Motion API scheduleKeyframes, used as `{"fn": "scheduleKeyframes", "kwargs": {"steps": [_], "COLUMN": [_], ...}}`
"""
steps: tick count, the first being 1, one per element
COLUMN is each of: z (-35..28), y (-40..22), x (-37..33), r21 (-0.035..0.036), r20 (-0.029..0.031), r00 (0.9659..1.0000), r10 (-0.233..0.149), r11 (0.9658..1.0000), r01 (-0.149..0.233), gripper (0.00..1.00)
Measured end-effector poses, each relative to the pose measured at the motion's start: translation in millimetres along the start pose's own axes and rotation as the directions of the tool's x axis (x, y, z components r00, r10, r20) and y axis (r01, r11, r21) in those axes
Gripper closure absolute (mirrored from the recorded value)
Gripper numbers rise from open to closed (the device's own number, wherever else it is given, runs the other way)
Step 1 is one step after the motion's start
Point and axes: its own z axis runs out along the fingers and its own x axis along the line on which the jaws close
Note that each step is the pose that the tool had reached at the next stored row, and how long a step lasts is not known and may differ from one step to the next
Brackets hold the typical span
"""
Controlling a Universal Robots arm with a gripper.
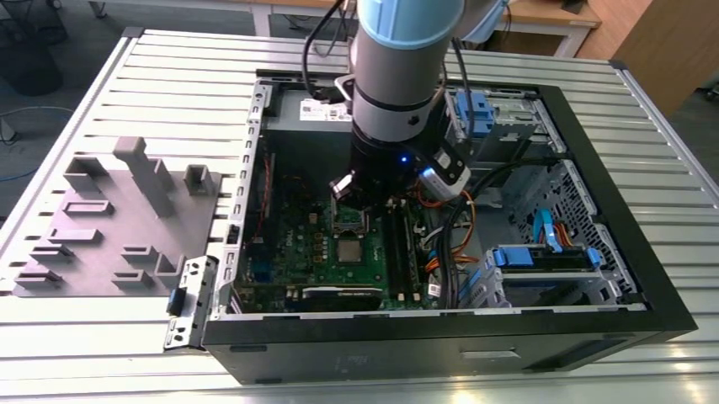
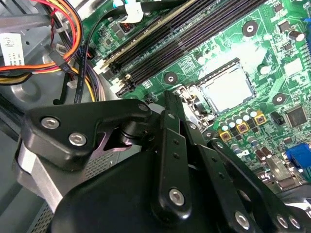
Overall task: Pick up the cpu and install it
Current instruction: 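Close the cpu cover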
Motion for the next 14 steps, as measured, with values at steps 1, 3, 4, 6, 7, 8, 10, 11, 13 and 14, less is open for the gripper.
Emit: {"fn": "scheduleKeyframes", "kwargs": {"steps": [1, 3, 4, 6, 7, 8, 10, 11, 13, 14], "z": [0.7, 2.1, 2.7, 3.0, 3.2, 4.2, 6.0, 6.4, 6.7, 7.0], "y": [-0.8, -2.2, -2.7, -2.9, -2.9, -2.6, -1.5, -0.9, -0.7, -0.6], "x": [-1.6, -4.6, -5.6, -5.8, -5.7, -5.9, -6.4, -6.7, -6.9, -7.0], "r21": [-0.0025, -0.0062, -0.0073, -0.0075, -0.0075, -0.0078, -0.0075, -0.0076, -0.0076, -0.0076], "r20": [-0.0051, -0.0128, -0.0153, -0.0162, -0.0163, -0.0159, -0.0161, -0.0161, -0.0162, -0.0161], "r00": [1.0, 0.9999, 0.9999, 0.9999, 0.9999, 0.9999, 0.9999, 0.9999, 0.9999, 0.9999], "r10": [0.0, 0.0, 0.0, 0.001, 0.001, 0.001, 0.001, 0.001, 0.001, 0.001], "r11": [1.0, 1.0, 1.0, 1.0, 1.0, 1.0, 1.0, 1.0, 1.0, 1.0], "r01": [0.0, 0.0, -0.001, -0.001, -0.001, -0.001, -0.001, -0.001, -0.001, -0.001], "gripper": [0.89, 0.89, 0.89, 0.89, 0.89, 0.89, 0.89, 0.89, 0.89, 0.89]}}
